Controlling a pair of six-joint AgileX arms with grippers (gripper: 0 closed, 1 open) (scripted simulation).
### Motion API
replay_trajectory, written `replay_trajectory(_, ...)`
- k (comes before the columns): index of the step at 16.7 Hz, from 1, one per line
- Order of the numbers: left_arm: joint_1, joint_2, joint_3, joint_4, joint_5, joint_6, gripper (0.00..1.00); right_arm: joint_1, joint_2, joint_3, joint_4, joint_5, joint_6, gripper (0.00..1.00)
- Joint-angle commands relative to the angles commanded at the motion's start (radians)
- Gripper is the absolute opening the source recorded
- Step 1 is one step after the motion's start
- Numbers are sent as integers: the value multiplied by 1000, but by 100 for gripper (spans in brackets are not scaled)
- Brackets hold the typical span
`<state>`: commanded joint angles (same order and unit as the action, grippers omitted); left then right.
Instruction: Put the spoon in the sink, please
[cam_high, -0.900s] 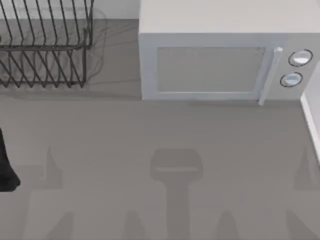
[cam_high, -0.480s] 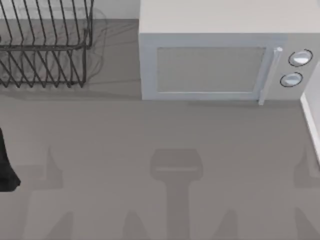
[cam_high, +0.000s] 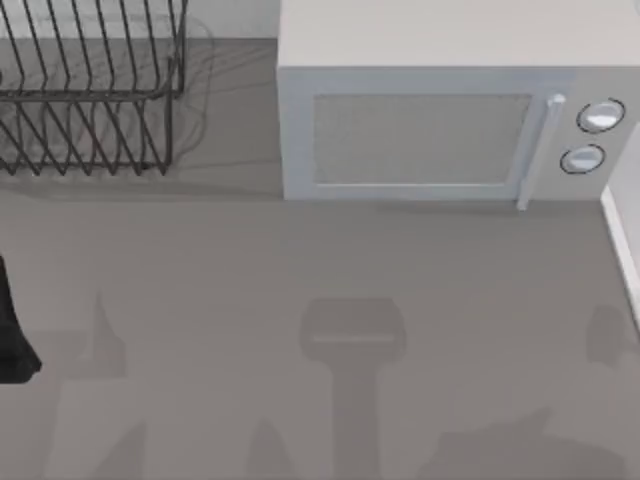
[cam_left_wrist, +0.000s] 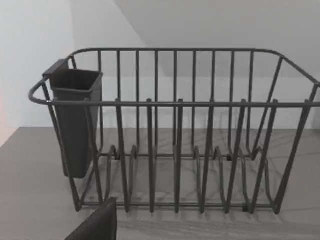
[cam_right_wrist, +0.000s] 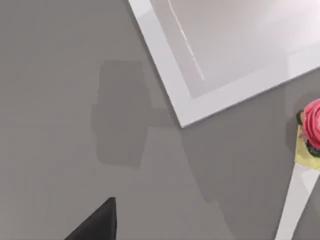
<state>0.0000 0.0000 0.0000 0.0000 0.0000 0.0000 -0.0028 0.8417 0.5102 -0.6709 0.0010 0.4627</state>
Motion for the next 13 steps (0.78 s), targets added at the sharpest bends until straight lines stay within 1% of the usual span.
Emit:
replay_trajectory(3,0,0,0,0,0,0,100,-2,230,137,-178,1,124,100)
replay_trajectory(7,0,0,0,0,0,0,100,-5,429,280,-343,3,246,100)
replay_trajectory(10,0,0,0,0,0,0,100,-5,497,329,-394,3,286,100)
replay_trajectory(13,0,0,0,0,0,0,100,-5,500,332,-396,3,288,100)
